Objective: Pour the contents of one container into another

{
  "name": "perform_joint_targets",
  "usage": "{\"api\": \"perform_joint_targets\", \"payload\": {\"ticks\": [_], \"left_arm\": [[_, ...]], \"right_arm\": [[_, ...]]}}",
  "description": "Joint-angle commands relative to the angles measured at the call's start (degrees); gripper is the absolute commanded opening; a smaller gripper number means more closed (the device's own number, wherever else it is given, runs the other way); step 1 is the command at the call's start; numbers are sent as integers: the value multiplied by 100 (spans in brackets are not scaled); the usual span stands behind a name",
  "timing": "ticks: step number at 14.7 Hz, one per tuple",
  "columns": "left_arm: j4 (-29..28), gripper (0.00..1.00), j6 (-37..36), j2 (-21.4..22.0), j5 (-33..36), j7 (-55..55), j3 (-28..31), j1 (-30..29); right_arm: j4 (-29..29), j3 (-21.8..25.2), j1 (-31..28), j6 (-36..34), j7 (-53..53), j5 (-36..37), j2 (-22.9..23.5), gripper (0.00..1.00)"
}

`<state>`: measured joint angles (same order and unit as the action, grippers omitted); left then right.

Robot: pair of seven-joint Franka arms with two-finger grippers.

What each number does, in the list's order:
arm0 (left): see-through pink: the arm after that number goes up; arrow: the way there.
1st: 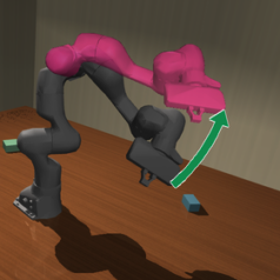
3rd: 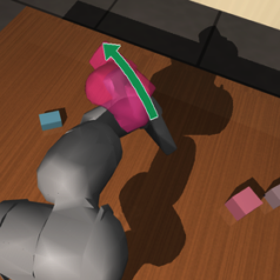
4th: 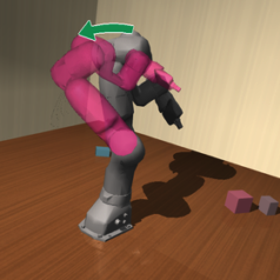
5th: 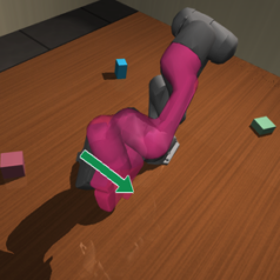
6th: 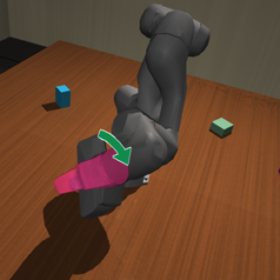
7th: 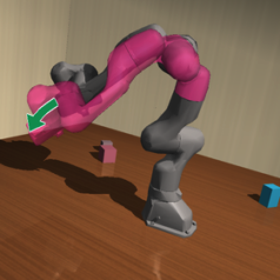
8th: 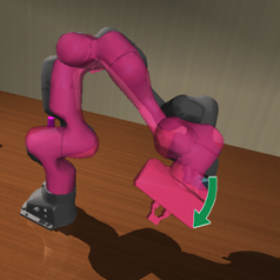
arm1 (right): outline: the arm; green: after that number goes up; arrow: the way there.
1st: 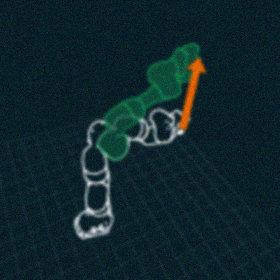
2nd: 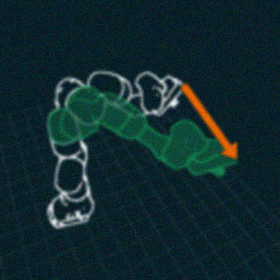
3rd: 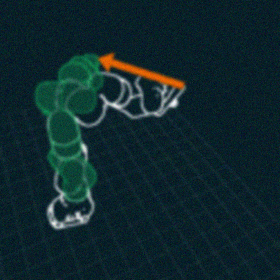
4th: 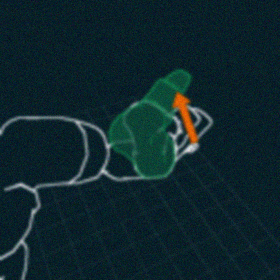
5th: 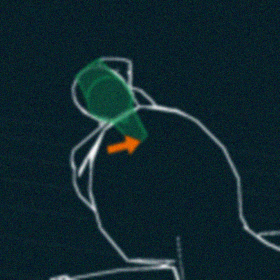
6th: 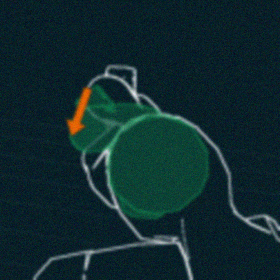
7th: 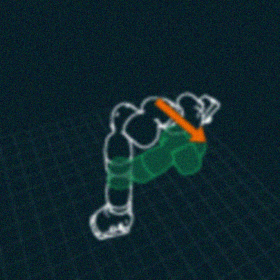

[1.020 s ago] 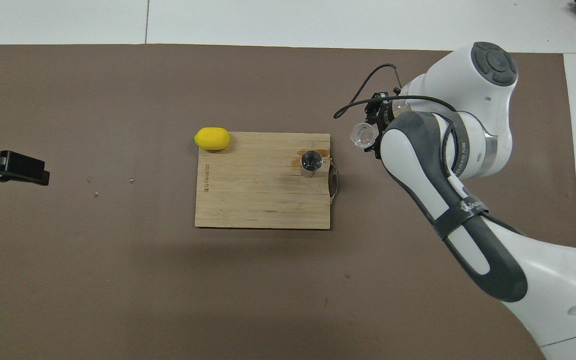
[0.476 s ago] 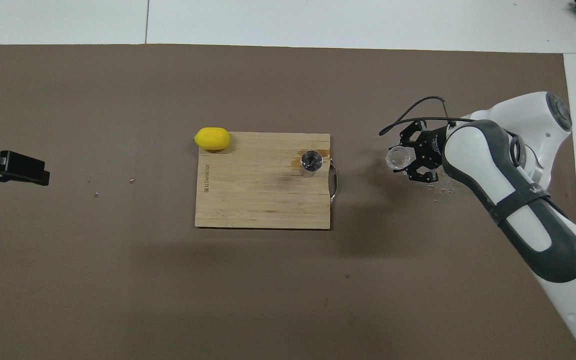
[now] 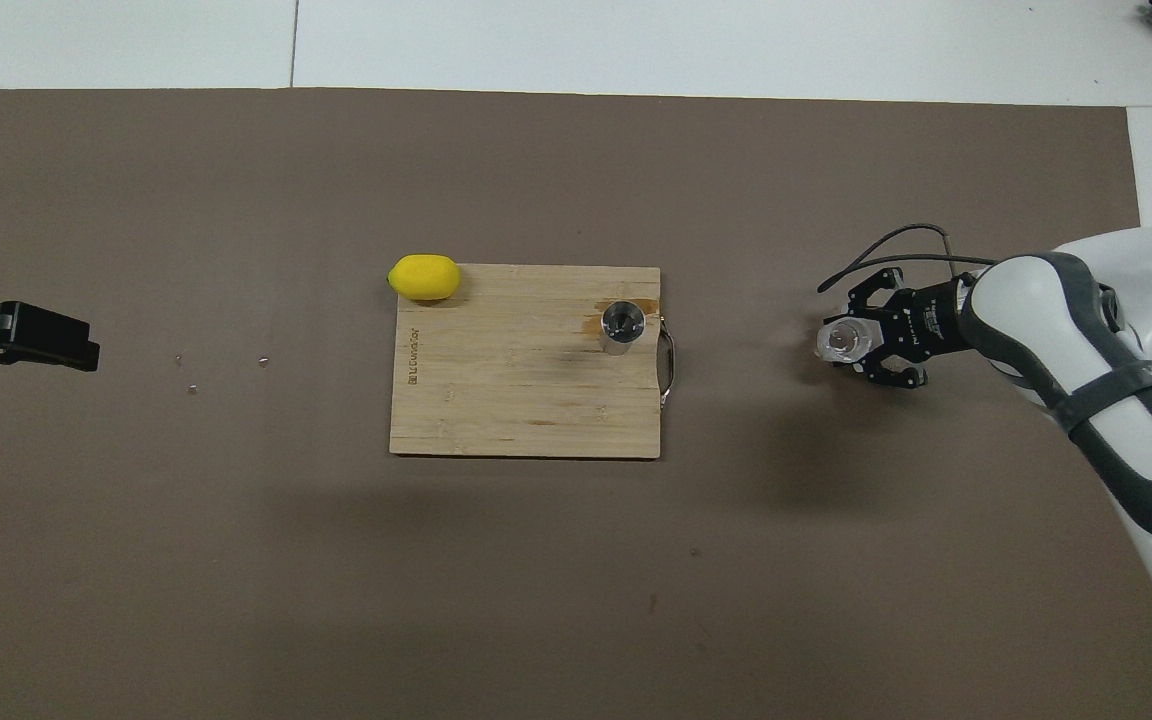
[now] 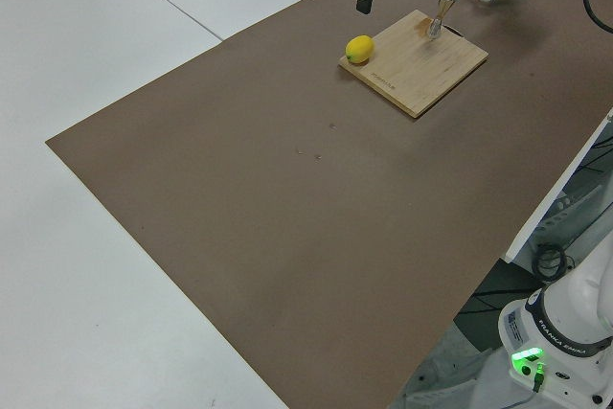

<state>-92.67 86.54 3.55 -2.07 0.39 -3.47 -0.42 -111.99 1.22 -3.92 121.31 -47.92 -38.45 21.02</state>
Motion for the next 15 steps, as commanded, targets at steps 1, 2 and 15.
{"api": "perform_joint_targets", "payload": {"ticks": [1, 2, 15], "left_arm": [[-172, 100, 38, 155, 58, 13, -31, -46], [-164, 100, 38, 155, 58, 13, -31, -46], [-172, 100, 38, 155, 58, 13, -31, -46]], "right_arm": [[-86, -78, -327, -107, 528, -206, 51, 16], [-86, -78, -407, -116, 625, -198, 77, 16], [-279, -26, -988, -54, 1021, -92, 25, 74]]}}
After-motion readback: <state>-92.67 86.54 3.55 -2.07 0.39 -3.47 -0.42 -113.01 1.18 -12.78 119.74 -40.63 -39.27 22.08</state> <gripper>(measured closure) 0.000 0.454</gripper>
